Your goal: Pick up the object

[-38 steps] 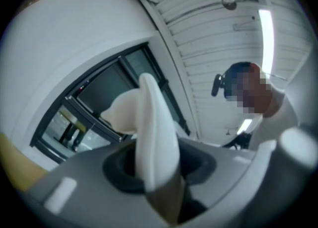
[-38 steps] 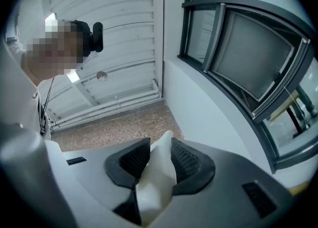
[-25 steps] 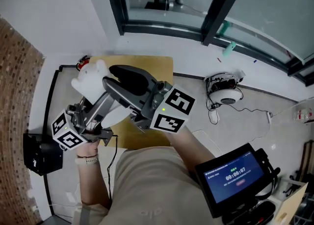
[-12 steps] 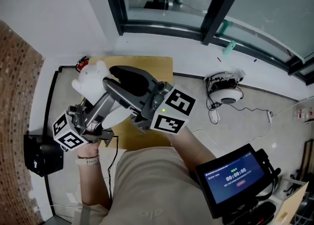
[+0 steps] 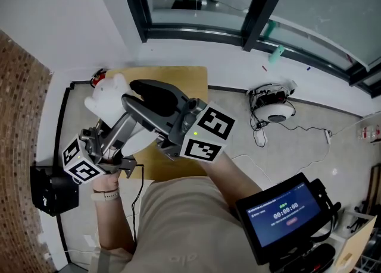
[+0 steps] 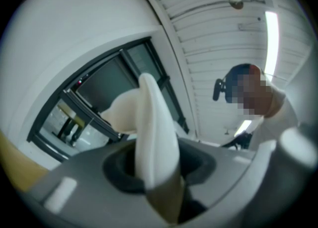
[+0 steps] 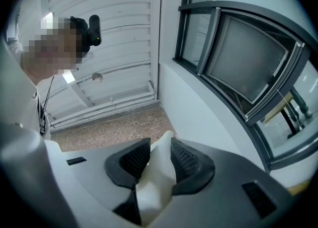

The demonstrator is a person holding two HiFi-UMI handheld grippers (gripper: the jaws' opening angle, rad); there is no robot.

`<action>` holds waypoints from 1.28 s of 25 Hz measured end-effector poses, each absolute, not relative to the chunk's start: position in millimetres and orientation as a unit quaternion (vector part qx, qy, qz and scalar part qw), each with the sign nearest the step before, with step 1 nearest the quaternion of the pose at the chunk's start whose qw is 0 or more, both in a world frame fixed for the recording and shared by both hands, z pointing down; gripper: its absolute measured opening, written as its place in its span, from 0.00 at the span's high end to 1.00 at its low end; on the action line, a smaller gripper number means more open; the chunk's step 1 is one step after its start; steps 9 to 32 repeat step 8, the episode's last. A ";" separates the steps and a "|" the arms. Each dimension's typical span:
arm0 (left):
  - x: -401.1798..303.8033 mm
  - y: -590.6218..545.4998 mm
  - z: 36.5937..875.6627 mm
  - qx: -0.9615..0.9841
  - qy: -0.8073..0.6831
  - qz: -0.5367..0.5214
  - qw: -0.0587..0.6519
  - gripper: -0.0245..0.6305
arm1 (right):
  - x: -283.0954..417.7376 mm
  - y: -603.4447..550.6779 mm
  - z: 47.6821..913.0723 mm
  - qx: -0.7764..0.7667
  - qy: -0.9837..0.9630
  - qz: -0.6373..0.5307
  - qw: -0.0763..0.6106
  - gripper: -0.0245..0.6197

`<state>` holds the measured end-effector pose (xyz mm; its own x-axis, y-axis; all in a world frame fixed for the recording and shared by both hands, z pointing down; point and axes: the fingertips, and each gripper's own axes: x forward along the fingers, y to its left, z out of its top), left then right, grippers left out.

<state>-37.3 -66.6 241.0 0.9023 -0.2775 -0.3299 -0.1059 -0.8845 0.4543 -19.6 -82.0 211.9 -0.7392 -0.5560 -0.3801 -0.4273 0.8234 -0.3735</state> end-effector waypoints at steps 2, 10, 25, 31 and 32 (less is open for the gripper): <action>-36.8 -67.1 242.2 0.950 -0.100 -0.197 0.220 0.75 | -19.1 -82.5 213.2 -0.268 0.923 -0.133 0.243 0.78; -35.3 -69.8 245.3 0.949 -0.099 -0.195 0.229 0.75 | -17.8 -85.5 216.5 -0.273 0.921 -0.139 0.241 0.78; -35.3 -69.8 245.3 0.949 -0.099 -0.195 0.229 0.75 | -17.8 -85.5 216.5 -0.273 0.921 -0.139 0.241 0.78; -35.3 -69.8 245.3 0.949 -0.099 -0.195 0.229 0.75 | -17.8 -85.5 216.5 -0.273 0.921 -0.139 0.241 0.78; -35.3 -69.8 245.3 0.949 -0.099 -0.195 0.229 0.75 | -17.8 -85.5 216.5 -0.273 0.921 -0.139 0.241 0.78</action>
